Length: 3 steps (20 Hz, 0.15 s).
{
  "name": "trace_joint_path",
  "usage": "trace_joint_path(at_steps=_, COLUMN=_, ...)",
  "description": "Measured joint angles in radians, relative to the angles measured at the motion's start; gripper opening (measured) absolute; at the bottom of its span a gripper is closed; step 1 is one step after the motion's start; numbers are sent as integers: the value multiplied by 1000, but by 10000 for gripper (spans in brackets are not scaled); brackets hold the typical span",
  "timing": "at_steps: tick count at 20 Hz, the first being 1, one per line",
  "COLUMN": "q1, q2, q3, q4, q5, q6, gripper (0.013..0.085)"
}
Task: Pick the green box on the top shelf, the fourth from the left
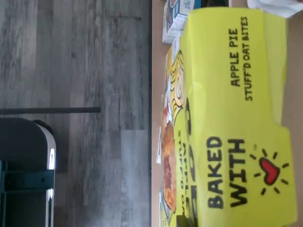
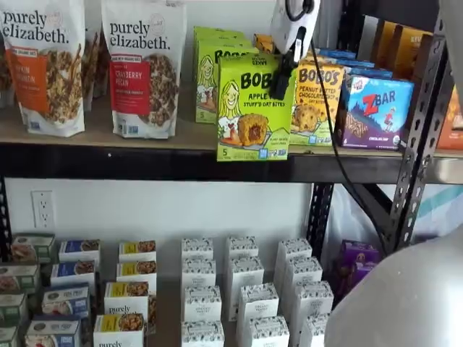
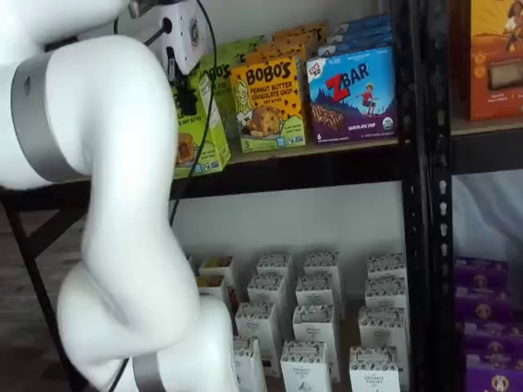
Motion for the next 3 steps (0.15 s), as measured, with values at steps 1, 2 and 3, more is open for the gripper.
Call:
trace_joint_path(at_steps=1, q1=-1, q2=-6, q3=8, q4=-1, q5=-1, q6=-1, gripper=250)
trace_joint_path(at_steps=2, q1=-2, q2=-10, q3=14, q4=-2, q5=-2, q6=-3, gripper=250)
trace_joint_path(at_steps=3, q1=-3, q2=-16, q3=21, q4=-3, q5=-3, q6=-4, gripper=250)
